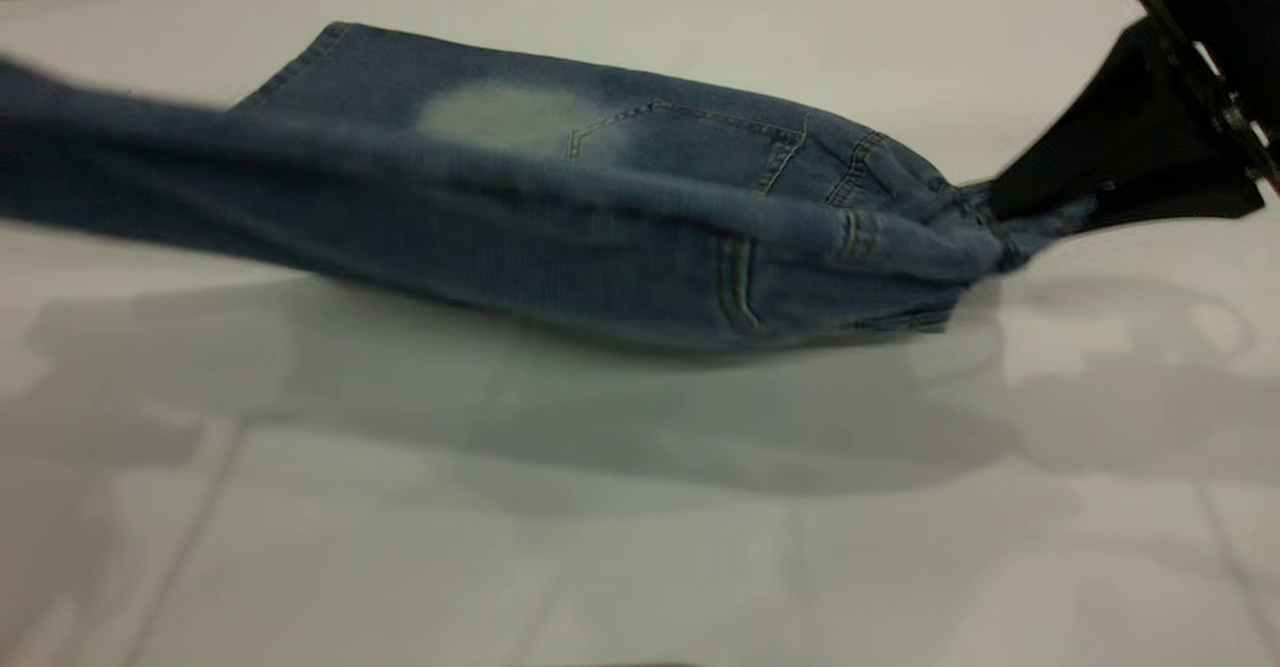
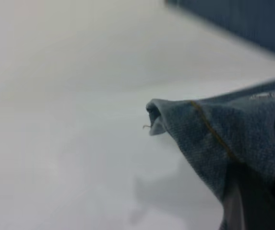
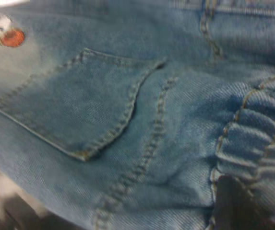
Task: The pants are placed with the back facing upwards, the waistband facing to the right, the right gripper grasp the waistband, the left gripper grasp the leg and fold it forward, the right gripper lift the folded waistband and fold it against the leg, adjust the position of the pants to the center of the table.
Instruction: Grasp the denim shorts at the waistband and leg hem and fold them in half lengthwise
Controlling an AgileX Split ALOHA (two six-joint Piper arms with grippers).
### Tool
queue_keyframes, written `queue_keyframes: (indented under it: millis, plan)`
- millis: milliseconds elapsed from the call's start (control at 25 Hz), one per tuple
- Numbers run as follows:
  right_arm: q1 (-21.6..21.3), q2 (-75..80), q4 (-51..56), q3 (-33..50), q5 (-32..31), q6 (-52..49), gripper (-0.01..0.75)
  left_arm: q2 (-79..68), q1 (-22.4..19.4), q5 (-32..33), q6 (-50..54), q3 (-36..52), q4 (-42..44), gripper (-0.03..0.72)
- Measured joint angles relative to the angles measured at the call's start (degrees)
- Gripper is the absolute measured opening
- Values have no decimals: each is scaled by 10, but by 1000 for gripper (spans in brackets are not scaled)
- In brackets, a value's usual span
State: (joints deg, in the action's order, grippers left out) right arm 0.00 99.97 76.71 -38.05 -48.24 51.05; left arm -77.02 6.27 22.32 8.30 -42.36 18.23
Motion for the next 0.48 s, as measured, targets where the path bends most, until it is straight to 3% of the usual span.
queue_keyframes:
  millis: [480]
  plan:
    - [0,128,139,-89,7,-50,60,-258,0,-84,-2,-168,2,48]
